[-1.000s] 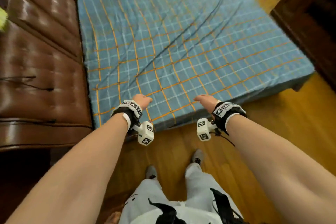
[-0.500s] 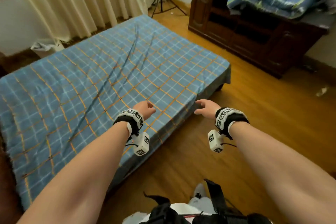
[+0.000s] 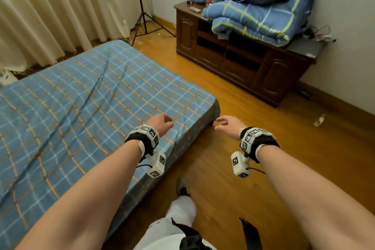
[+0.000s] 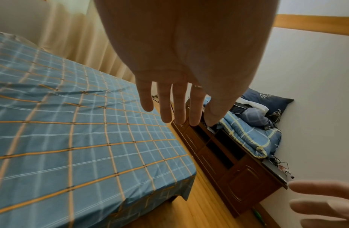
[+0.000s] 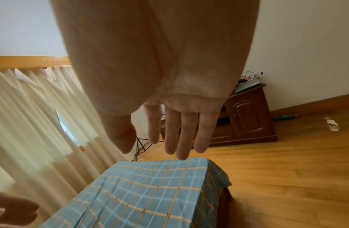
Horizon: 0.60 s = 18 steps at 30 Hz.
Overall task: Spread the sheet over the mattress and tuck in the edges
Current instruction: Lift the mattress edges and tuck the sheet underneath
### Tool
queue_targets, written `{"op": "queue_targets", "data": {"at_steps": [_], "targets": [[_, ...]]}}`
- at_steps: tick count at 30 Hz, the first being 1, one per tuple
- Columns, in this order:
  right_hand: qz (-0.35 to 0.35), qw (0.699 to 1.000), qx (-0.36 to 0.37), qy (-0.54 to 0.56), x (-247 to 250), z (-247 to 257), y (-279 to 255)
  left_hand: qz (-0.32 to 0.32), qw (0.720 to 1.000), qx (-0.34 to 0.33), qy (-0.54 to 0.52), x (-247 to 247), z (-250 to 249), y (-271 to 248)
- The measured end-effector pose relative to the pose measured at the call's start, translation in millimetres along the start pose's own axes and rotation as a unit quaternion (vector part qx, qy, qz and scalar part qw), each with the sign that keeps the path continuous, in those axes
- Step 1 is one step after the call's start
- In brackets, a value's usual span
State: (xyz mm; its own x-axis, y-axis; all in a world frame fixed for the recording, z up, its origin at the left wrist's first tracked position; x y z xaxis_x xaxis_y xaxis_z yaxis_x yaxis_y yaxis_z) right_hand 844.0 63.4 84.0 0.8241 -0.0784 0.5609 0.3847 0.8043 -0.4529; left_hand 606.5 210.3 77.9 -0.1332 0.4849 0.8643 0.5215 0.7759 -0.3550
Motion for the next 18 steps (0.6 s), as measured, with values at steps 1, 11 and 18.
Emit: {"op": "queue_targets", "data": {"at_steps": [1, 11, 18], "targets": [[-0.004, 1.0, -0.005, 0.005, 18, -6, 20, 0.003, 1.0, -0.002, 0.002, -1, -14, 26], [-0.006, 0.999, -0.039, -0.014, 208, -14, 244, 0.06, 0.998, -0.001, 0.004, 28, -151, 305], [0.089, 0.994, 0.003, -0.059, 275, 19, 426, 0.043, 0.996, 0.07, -0.029, 71, -187, 438]]}}
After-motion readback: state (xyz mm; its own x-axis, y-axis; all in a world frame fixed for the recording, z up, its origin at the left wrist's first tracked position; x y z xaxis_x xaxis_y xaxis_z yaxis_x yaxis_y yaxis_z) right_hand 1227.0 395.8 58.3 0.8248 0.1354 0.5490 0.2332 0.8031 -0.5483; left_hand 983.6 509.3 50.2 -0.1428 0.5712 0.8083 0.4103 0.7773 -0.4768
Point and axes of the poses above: each hand's wrist, its own y-axis towards the middle knuckle, its own x-axis out of the back of the hand, z = x × y, the point moved 3 cm from there along y, towards the middle knuckle, and after that the axes turned 10 degrees about y, right-handed, at the moved point
